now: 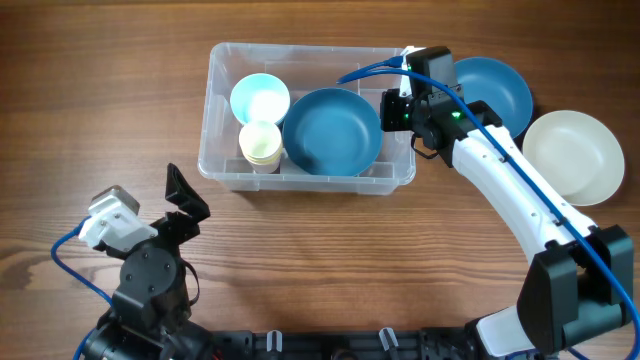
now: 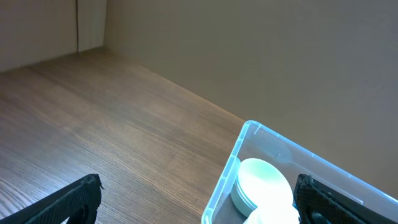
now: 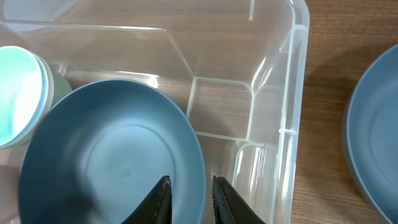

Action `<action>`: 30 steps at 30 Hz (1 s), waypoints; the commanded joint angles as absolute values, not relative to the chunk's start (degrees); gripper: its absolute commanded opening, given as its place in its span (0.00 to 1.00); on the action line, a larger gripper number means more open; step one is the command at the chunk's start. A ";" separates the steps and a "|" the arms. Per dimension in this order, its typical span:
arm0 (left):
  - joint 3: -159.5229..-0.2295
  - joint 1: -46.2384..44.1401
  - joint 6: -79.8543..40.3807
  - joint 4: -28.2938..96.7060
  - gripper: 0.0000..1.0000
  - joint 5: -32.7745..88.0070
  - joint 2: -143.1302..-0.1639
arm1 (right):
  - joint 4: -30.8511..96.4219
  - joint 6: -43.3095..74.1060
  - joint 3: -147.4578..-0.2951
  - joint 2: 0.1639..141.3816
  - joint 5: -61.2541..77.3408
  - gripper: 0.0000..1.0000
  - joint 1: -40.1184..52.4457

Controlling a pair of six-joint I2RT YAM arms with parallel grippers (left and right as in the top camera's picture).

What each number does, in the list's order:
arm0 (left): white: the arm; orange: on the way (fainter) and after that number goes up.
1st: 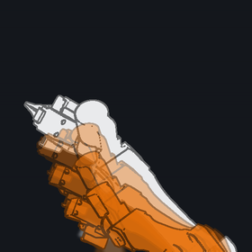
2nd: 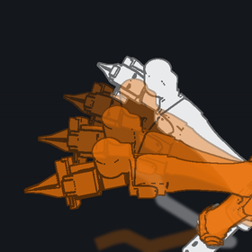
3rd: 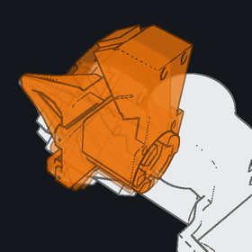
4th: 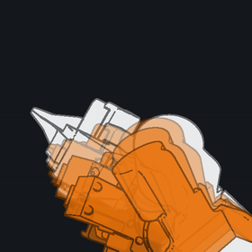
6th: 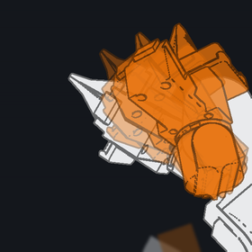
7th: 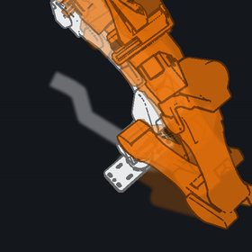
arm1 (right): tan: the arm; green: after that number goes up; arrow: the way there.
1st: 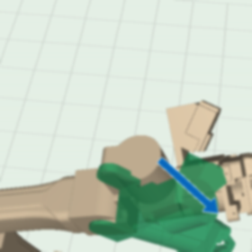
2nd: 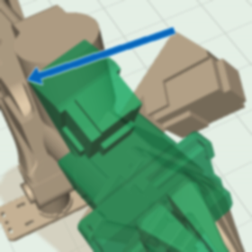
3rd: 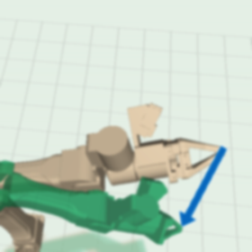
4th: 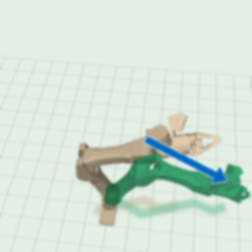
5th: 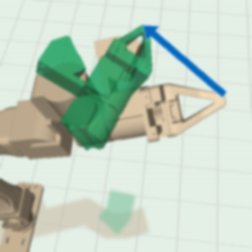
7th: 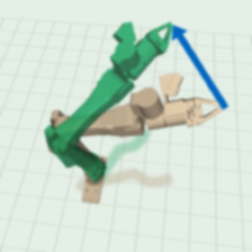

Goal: Pack container
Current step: 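Lift the teal bowl and carry it into the bin beside the cups, then move the right gripper back to the second teal bowl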

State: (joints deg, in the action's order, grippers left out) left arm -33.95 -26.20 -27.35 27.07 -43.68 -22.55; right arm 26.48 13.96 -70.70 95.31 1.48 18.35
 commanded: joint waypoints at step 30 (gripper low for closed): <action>-33.95 -25.87 -27.88 27.11 1.00 -44.45 -22.22 | 53.43 17.91 -70.63 93.78 2.52 0.94 -29.69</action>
State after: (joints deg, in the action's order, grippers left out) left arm -33.95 -26.20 -27.35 27.07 -43.68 -22.55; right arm 53.67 18.15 -71.07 92.25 -0.49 -29.58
